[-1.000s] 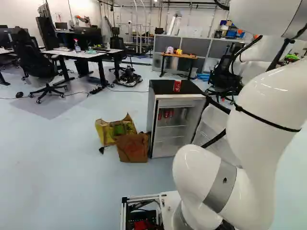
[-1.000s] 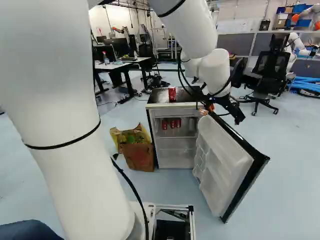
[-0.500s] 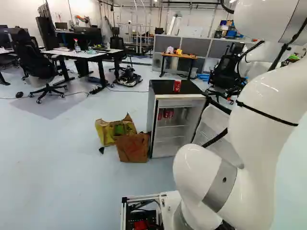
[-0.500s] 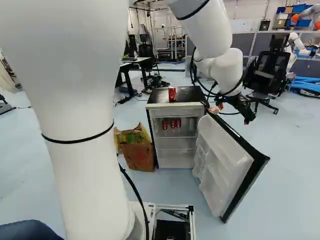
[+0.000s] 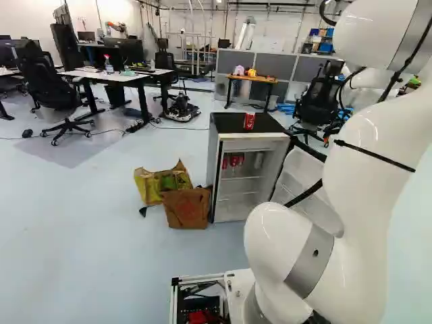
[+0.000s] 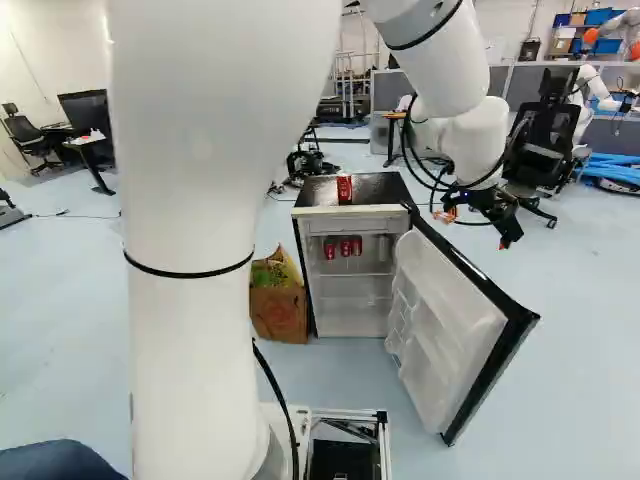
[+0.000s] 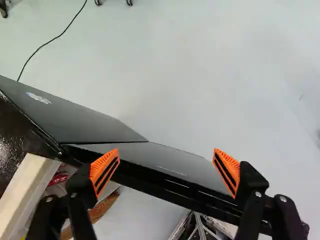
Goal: Grab a drink from the fridge
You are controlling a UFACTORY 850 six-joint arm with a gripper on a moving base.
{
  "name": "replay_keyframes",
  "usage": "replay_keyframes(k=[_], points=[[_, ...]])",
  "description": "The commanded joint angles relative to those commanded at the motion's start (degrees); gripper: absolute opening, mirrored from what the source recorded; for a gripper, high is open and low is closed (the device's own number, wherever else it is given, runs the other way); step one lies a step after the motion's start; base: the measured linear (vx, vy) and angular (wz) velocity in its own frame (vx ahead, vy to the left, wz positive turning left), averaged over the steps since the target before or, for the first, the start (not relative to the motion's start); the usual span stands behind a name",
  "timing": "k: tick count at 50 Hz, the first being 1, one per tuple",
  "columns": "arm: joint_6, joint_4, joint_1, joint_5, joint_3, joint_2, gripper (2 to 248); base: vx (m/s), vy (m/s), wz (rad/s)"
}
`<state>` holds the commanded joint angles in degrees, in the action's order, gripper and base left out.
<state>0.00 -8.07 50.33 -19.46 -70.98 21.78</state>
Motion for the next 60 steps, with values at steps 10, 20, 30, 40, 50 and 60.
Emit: replay_keyframes(k=[10,20,30,40,50,60], points=[[0.00,0.00,0.45,-2.04,-3.41,2.67,247,0.000,0.000,0.000],[0.00,0.00,0.88,-4.10,-6.86,5.31,247,0.000,0.000,0.000],[0.00,0.00,1.29,-6.23,-10.36,7.92,247,0.000,0.000,0.000],[0.00,0.00,1.68,-7.77,-14.13,11.43,247,0.000,0.000,0.000],[0.00,0.00,2.18,-8.75,-17.90,15.21,247,0.000,0.000,0.000],[0.00,0.00,2.72,-9.67,-20.66,18.24,247,0.000,0.000,0.000]])
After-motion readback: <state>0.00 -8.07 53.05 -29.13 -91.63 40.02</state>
